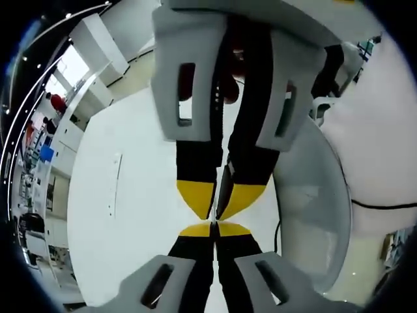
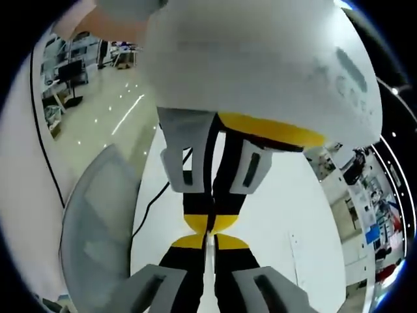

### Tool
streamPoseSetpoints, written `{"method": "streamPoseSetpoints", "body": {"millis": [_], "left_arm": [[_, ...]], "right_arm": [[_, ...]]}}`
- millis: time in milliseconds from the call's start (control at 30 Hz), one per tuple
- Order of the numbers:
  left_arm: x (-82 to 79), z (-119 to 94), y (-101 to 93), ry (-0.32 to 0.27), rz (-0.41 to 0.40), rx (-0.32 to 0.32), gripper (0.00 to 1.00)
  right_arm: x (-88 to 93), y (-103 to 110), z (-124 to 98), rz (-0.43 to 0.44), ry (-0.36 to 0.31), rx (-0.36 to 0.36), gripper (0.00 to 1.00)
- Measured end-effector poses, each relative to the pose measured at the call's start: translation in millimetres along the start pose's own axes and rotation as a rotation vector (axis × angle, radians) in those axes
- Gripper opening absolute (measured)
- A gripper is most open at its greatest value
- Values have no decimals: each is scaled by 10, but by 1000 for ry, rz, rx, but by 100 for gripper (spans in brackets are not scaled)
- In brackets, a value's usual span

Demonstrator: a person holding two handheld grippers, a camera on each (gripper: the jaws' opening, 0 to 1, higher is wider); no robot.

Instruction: Arrange the food packaging bags into a neat stack by flattening each bag and aligning their edges.

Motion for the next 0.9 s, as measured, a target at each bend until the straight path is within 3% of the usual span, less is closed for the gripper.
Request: {"method": "streamPoseSetpoints", "body": {"millis": [900], "left_arm": [[-5, -5, 3, -15, -4, -3, 0]], "right_arm": [[33, 32, 37, -21, 46, -11, 0]]}}
Point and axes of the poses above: the point that each gripper's makers call its tool centre point, and the gripper's own axes: z roughly forward along the fingers, y roughly to its left, x roughly out of its underside, the point moved 6 cm from there along -z, roughly backward along the fingers, and after that the axes turned 15 degrees about -x, right-handed, at the moved point
